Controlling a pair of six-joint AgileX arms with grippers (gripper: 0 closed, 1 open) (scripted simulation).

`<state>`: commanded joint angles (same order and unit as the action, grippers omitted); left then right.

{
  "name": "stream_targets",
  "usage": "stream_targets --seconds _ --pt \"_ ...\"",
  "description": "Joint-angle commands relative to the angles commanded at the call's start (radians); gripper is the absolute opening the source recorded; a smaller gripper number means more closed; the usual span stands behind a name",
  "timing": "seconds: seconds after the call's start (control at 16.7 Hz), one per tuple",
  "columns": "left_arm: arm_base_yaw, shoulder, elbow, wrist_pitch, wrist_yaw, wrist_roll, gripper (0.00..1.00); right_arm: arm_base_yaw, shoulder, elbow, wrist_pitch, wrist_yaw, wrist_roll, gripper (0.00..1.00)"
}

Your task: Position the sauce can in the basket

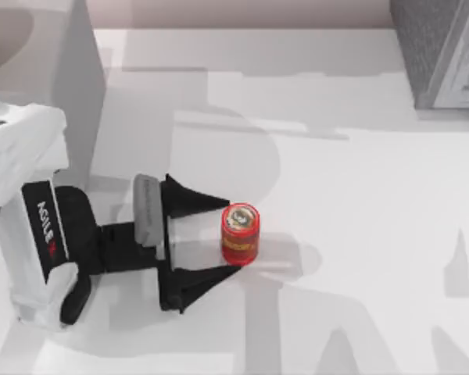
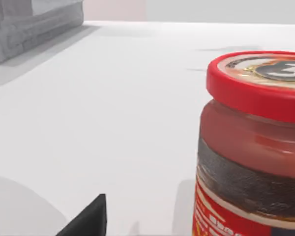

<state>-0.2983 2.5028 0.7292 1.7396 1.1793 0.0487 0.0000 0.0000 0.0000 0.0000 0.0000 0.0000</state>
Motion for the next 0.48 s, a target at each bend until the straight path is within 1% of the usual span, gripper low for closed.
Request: stream_targets --seconds 0.3,0.48 --pt "-0.082 -0.008 0.033 -0.033 -0.083 -0.008 1.0 0.0 0.0 0.0 0.0 0.0 0.0 1.0" --pt "-0.111 -0.011 0.044 -0.045 -0.112 -0.009 1.0 0.0 0.0 0.0 0.0 0.0 0.0 1.0"
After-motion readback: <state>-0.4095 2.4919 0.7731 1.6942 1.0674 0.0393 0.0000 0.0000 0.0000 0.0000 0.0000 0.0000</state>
